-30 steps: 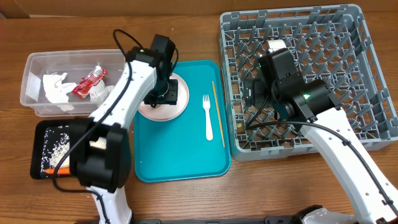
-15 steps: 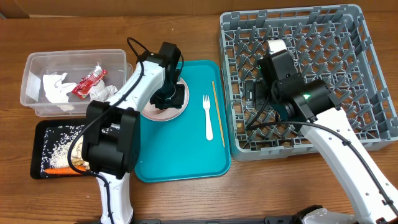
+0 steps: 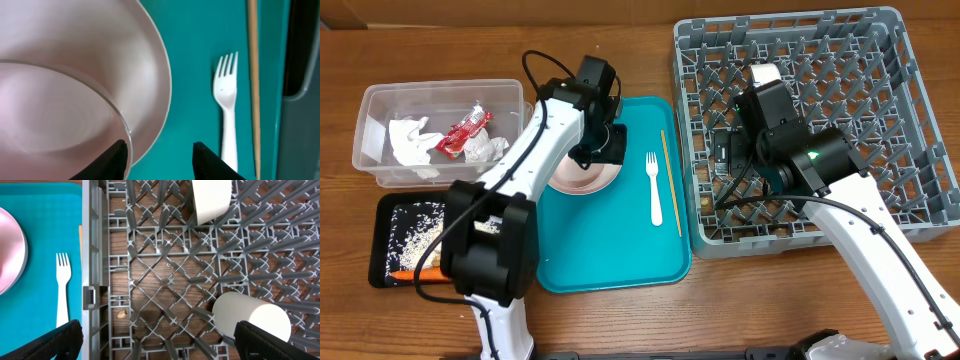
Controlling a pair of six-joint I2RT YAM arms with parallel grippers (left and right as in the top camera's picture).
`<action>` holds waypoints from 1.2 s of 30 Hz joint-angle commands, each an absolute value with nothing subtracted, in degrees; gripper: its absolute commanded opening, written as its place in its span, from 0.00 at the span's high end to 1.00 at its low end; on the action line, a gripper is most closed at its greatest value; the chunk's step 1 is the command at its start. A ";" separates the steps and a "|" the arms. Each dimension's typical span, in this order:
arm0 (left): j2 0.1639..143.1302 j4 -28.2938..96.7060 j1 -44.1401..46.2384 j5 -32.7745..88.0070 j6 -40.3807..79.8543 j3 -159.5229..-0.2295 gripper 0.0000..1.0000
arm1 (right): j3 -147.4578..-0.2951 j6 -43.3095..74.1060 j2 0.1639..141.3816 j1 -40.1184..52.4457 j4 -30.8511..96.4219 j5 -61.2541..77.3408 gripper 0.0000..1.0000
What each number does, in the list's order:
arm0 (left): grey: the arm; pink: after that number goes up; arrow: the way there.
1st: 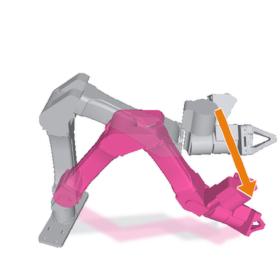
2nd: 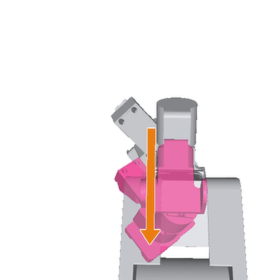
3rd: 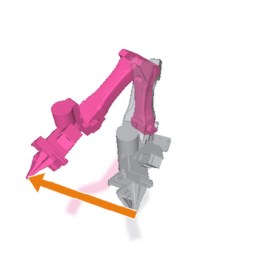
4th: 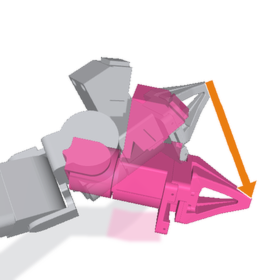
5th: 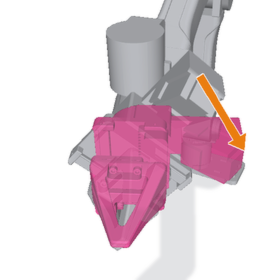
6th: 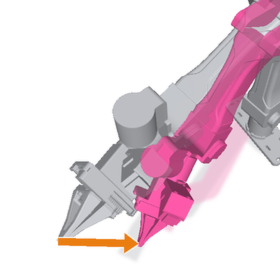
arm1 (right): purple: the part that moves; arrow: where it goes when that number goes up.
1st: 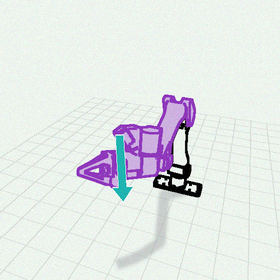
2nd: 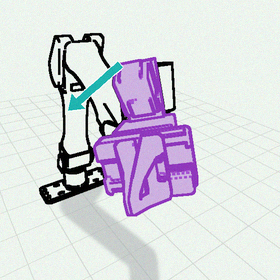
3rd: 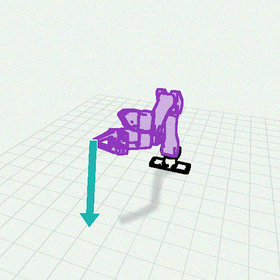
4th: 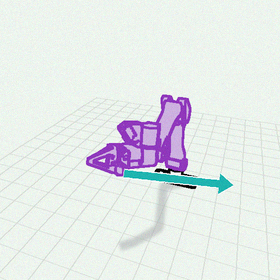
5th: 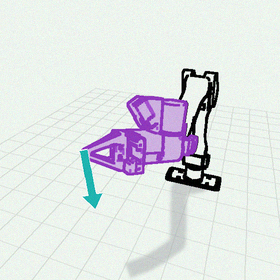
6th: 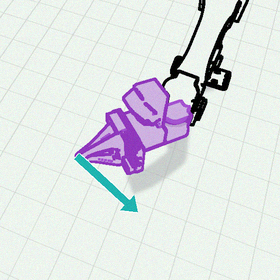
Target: Sort waste into correct bins and load items into the dishwasher
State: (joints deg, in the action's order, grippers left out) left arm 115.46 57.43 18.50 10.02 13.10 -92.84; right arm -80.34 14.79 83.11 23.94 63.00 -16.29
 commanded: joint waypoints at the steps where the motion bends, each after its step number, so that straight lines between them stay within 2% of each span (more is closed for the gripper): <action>1: 110.69 58.96 17.63 5.48 12.51 -95.81 0.55 | -80.73 15.07 82.28 23.79 63.18 -16.19 0.00; 5: 106.98 63.35 16.60 -3.27 17.85 -96.92 0.52 | -80.73 15.07 82.28 23.79 63.37 -16.19 0.00; 9: 105.80 67.70 14.44 -6.55 19.99 -96.90 0.41 | -80.73 15.07 82.30 23.79 63.37 -16.16 0.00; 17: 109.06 67.85 10.00 -3.27 19.53 -95.35 0.43 | -80.73 15.07 82.30 23.81 63.37 -16.16 0.00; 36: 116.40 67.09 10.09 -3.51 17.72 -95.29 0.43 | -80.73 15.07 82.30 23.81 63.55 -16.16 0.00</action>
State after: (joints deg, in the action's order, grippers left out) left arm 113.89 66.89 9.76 -2.66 18.92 -95.92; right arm -80.34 14.76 83.11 23.94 63.70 -16.29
